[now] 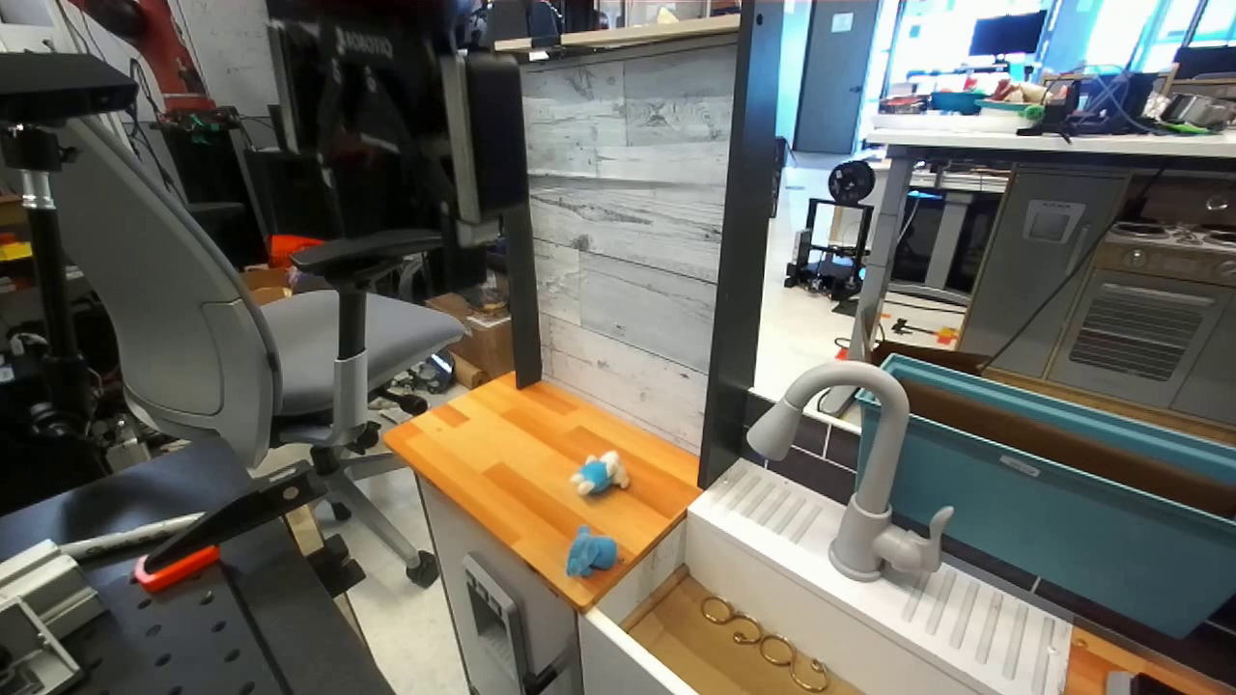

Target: Move the blue and white doll to the left

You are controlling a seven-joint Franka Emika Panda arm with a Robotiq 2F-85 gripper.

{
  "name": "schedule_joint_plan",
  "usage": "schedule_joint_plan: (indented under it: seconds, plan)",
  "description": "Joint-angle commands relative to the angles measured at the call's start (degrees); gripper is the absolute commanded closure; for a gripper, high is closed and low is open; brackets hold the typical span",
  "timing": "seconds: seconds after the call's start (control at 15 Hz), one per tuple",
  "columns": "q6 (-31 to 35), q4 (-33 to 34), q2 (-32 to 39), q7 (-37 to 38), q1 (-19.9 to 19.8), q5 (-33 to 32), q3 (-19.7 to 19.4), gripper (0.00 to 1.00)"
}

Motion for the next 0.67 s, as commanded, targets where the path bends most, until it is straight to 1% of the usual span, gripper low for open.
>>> schedule_joint_plan:
  seconds: [0.0, 0.13, 0.2, 0.33, 0.47, 0.6]
  plan:
    - [5.9, 7.0, 14.5, -0.2, 0.1, 0.8, 2.4, 0.00]
    - [8.7, 10.8, 21.8, 0.7, -0.7, -0.7, 3.8, 0.00]
    - [10.0, 13.2, 25.6, 2.3, -0.8, -2.4, 4.2, 0.00]
    - [11.6, 18.4, 32.5, 6.3, -0.1, -6.4, 3.7, 0.00]
    - [10.5, 25.0, 38.9, 10.7, 1.0, -9.9, 2.9, 0.00]
    - [8.9, 31.4, 44.6, 13.4, 1.6, -11.8, 2.9, 0.00]
